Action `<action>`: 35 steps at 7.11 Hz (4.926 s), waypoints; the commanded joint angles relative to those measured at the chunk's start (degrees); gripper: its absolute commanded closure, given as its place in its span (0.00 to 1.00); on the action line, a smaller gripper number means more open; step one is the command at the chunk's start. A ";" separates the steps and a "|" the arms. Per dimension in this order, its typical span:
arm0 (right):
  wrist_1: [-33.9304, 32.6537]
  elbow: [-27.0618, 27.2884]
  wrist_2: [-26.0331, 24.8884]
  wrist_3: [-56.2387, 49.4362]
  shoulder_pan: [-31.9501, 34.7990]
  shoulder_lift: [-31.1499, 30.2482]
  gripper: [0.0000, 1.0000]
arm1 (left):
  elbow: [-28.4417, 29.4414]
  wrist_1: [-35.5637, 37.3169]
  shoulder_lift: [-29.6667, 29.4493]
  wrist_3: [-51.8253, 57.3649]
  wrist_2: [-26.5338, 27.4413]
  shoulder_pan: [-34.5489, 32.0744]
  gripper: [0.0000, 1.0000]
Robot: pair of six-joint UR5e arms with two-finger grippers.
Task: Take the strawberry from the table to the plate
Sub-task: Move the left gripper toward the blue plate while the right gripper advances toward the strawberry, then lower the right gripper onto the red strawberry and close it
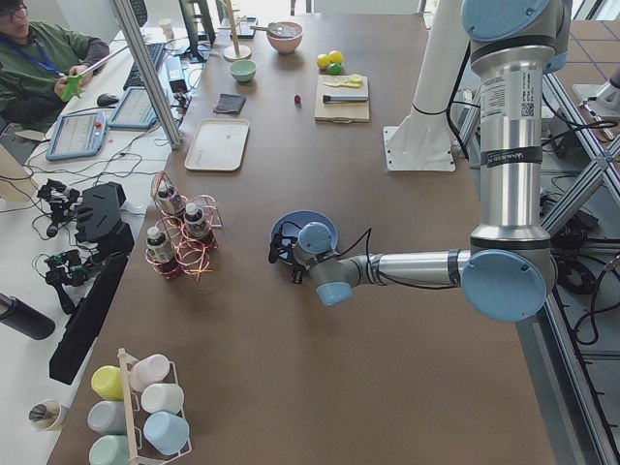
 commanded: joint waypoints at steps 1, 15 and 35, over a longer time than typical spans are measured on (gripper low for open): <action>0.00 0.05 -0.09 0.40 -0.24 0.18 0.00 | -0.57 -0.02 0.00 -0.04 -4.17 -0.03 1.00; 2.11 0.40 -10.96 34.28 -23.94 14.58 0.00 | -15.43 31.10 -29.87 -34.04 14.46 20.76 1.00; 8.26 -4.86 -24.17 45.75 -42.25 18.55 0.00 | -15.60 30.48 -27.60 -34.94 22.25 23.87 0.02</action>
